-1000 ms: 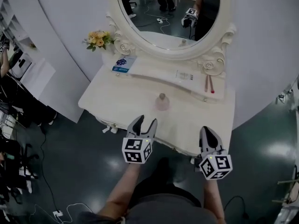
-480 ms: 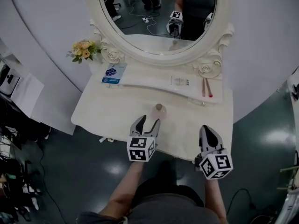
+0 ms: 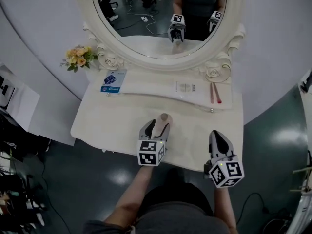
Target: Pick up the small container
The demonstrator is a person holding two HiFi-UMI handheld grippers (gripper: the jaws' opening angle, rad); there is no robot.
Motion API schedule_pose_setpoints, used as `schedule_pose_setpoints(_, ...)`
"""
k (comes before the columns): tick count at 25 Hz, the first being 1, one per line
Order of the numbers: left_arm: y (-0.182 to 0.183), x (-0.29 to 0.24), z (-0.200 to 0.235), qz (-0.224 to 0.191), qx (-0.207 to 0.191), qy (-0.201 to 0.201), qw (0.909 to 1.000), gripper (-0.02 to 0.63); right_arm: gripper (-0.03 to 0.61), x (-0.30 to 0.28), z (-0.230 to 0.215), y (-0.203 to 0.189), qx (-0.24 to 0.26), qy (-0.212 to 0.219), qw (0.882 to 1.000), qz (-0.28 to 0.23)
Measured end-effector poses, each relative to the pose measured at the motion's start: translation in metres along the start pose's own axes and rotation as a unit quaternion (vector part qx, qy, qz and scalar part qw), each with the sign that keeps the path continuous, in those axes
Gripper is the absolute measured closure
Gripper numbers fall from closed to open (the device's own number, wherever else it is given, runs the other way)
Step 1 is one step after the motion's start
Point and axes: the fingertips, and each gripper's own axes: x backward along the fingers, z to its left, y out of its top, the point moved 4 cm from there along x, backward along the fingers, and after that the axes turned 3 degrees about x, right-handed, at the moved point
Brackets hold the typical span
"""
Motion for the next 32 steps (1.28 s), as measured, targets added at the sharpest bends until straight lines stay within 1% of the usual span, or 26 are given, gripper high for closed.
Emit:
schedule_pose_setpoints(10, -0.001, -0.021, 0.0, 0.018, -0.016, -0.001, 0.9997, 0.379, 0.574, -0.007, -0.007, 0.005, -0.004, -0.01, 1.0, -0.003)
schedule_pose_setpoints(17, 0.001, -0.035, 0.002, 0.029, -0.027, 0.003, 0.9992, 0.379, 0.574, -0.017, -0.015, 0.009, -0.011, -0.008, 1.0, -0.008)
schedule_pose_setpoints(23, -0.001, -0.048, 0.0, 0.039, -0.032, 0.011, 0.9987, 0.38, 0.574, -0.024, -0.022, 0.007, -0.016, -0.005, 1.0, -0.004)
schedule_pose_setpoints(32, -0.001, -0.057, 0.002, 0.046, -0.037, 0.034, 0.9977, 0.388, 0.574, -0.034, -0.033, 0.005, -0.022, 0.002, 1.0, 0.003)
